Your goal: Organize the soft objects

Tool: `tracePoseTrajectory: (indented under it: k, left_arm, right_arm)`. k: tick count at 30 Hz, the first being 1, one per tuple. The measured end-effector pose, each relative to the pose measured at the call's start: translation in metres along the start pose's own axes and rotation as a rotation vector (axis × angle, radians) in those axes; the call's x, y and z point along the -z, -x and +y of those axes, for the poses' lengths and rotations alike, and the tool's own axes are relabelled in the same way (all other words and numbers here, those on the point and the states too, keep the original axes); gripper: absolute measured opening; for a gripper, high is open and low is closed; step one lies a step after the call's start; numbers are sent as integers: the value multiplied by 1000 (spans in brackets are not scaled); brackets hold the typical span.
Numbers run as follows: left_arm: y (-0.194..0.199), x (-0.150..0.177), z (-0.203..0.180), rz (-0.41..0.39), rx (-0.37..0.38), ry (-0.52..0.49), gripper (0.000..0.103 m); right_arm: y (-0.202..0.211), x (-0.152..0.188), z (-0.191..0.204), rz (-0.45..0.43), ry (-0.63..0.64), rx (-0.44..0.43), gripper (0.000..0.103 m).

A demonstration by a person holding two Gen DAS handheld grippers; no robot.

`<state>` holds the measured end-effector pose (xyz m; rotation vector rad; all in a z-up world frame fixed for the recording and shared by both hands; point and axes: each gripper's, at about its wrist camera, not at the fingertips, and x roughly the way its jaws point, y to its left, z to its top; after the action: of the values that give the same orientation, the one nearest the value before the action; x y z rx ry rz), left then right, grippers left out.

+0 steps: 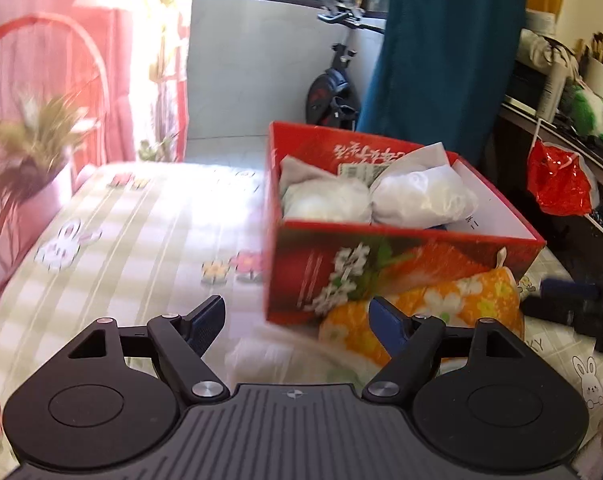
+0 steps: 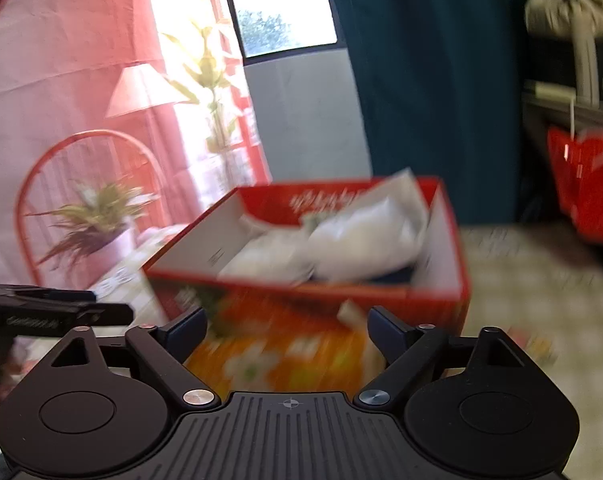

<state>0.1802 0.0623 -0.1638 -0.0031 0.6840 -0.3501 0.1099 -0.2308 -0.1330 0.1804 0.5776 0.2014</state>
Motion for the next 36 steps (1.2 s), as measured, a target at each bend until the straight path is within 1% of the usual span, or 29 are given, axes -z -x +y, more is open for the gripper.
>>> tracePoseTrajectory:
  k: [5,8,10,17,19,20,22,26,31,33,35,36]
  left_arm:
    - [3,12,7,-5,-14,55,81]
    - [5,22,10,-2,-18,78,81]
    - [6,27,11,2,-18,89,81]
    - [-2,38,18,32,-18,133,81]
    - [-4,40,19,34,-7,149,81]
    - [-5,40,20,35,5,158,81]
    - [-8,43,22,41,23,178,81]
    - [-17,44,28,49,28,226,81]
    - [-31,40,41,59,51,329,81]
    - [-36,38,43,56,47,344,81]
    - [-39,37,43,51,35,345,79]
    - [-40,36,43,47,34,347,72]
  right_arm:
    - [0,38,4,80,30,-23,72]
    - [-2,52,6,119,32,-46,67]
    - [-3,59,8,137,50,-43,62]
    - [-7,64,2,127,55,-29,48]
    - [-7,64,0,120,57,-27,41]
    - [-7,64,-1,119,54,-30,41]
    - [-9,63,-5,120,46,-29,35]
    - [-12,65,-9,127,23,-29,34]
    - [-13,66,-9,128,21,-27,34]
    - [-14,66,-9,130,18,-26,34]
    - [-14,66,-9,130,17,-25,34]
    - [-14,66,-9,130,17,-25,34]
